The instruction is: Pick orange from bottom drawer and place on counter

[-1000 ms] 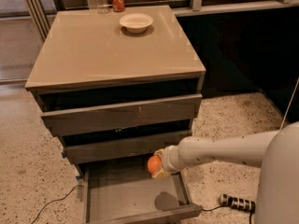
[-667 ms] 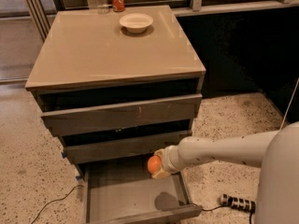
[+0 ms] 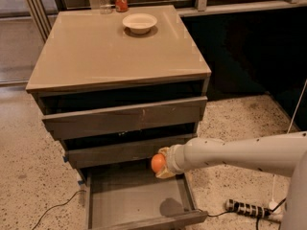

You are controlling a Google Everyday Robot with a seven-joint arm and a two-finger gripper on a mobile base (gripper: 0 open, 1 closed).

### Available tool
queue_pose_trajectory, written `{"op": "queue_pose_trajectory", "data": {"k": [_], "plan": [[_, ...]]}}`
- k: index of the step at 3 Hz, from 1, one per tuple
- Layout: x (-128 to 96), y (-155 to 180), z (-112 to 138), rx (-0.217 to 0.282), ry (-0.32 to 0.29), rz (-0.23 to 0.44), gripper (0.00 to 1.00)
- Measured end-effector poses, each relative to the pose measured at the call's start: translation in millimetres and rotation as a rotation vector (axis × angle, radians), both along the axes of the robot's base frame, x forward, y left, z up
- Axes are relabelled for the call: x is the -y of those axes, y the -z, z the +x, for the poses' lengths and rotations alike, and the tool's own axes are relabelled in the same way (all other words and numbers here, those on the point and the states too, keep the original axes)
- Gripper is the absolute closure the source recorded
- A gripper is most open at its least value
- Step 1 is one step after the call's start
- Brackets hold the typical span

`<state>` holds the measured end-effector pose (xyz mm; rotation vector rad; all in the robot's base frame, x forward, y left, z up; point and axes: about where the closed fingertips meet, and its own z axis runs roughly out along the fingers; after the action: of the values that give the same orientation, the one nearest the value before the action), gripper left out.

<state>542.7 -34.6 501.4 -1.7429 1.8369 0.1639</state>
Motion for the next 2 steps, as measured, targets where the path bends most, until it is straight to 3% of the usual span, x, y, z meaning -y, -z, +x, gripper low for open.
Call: {"op": "queue_pose_trajectory", "data": {"k": [1, 2], "plan": [[-2.1, -56.3, -2.0, 0.102, -0.005, -0.012, 1.0], [-2.1, -58.3, -1.5, 0.105, -0.004, -0.011, 1.0]]}}
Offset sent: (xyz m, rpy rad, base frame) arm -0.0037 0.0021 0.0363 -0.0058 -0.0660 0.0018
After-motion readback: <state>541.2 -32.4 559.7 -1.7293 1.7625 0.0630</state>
